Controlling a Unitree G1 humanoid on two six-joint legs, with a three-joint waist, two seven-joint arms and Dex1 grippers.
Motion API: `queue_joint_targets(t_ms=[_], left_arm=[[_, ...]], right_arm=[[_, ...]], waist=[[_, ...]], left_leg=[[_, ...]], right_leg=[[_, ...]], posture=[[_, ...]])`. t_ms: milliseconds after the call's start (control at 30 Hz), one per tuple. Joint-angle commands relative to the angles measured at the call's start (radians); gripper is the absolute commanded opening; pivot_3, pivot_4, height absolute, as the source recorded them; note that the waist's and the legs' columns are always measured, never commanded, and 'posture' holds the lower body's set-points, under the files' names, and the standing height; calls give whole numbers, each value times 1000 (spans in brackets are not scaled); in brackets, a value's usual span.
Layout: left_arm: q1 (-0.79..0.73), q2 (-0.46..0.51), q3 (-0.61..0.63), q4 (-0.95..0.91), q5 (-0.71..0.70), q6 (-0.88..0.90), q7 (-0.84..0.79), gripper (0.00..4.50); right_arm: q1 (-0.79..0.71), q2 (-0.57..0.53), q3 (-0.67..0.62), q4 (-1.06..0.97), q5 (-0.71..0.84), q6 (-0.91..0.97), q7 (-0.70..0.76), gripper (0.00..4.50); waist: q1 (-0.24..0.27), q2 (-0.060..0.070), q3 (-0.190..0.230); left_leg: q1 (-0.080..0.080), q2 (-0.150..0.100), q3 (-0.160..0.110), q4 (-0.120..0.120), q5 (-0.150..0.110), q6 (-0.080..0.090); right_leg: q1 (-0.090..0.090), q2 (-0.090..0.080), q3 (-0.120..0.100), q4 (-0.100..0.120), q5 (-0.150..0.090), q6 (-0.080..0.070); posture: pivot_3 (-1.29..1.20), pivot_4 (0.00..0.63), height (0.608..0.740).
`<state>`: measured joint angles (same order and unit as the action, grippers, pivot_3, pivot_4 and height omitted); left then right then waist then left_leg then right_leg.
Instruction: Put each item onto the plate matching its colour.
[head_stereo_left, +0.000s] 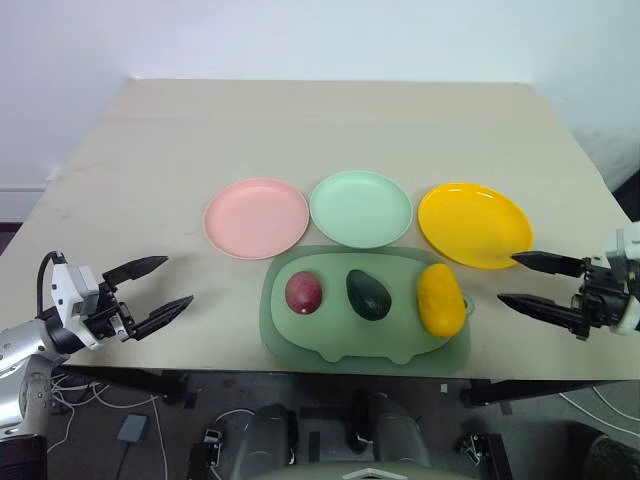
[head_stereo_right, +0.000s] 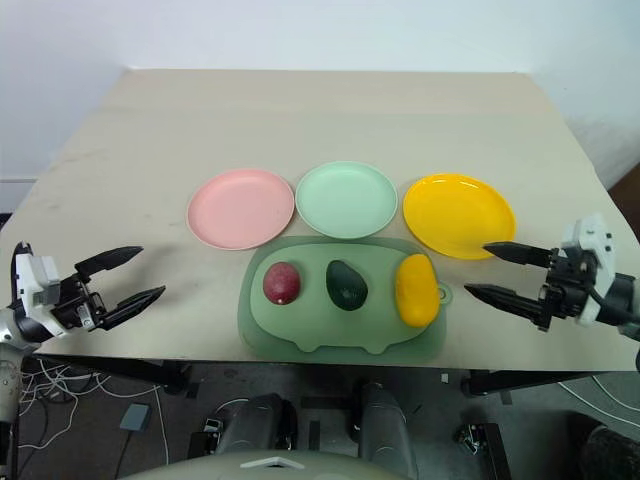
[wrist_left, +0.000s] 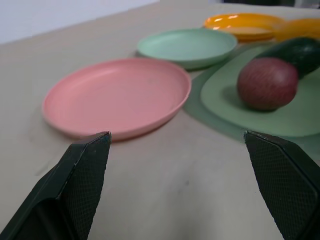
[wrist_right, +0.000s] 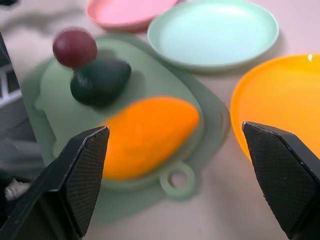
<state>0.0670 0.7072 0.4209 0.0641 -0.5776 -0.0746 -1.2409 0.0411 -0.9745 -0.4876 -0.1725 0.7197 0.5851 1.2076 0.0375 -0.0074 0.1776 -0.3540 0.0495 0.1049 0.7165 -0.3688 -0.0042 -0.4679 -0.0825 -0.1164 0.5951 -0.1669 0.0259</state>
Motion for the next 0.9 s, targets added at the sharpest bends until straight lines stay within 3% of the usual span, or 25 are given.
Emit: queue_joint_targets(t_ms=[33, 167, 367, 667, 900], left_arm=[[-16, 0, 0, -43, -8, -3, 13, 4469], [-40, -7, -22, -40, -7, -6, 11, 4469], [-80, -21, -62, -22, 3, -17, -3, 4469], [-110, -38, -97, -8, 8, -19, -5, 4469], [-108, -51, -113, -45, 11, -7, 24, 4469]], right_arm=[[-33, -8, 10, -126, 79, 139, -106, 4500], [-53, -50, 73, -247, 100, 328, -246, 4500], [-116, 13, 119, -347, 155, 504, -468, 4500], [-156, 126, 187, -375, 100, 606, -719, 4500], [-156, 176, 225, -393, 83, 661, -804, 4500]], waist=[[0, 0, 0], [1, 0, 0], [0, -1, 0], [-1, -1, 0], [0, -3, -1]], left_leg=[[0, 0, 0, 0, 0, 0], [-1, 0, 0, 0, 0, 0], [-1, 0, 0, 0, 0, 0], [-1, -1, 0, 0, 0, 0], [-1, 0, -1, 0, 0, 0]], right_leg=[[0, 0, 0, 0, 0, 0], [0, 0, 0, 0, -1, -1], [0, 0, 0, 0, -1, -1], [-1, 0, 0, 0, 0, 0], [0, 0, 0, -1, 0, 0]], posture=[[0, 150, 737], [0, 150, 737], [0, 150, 737], [0, 150, 737], [0, 150, 737]])
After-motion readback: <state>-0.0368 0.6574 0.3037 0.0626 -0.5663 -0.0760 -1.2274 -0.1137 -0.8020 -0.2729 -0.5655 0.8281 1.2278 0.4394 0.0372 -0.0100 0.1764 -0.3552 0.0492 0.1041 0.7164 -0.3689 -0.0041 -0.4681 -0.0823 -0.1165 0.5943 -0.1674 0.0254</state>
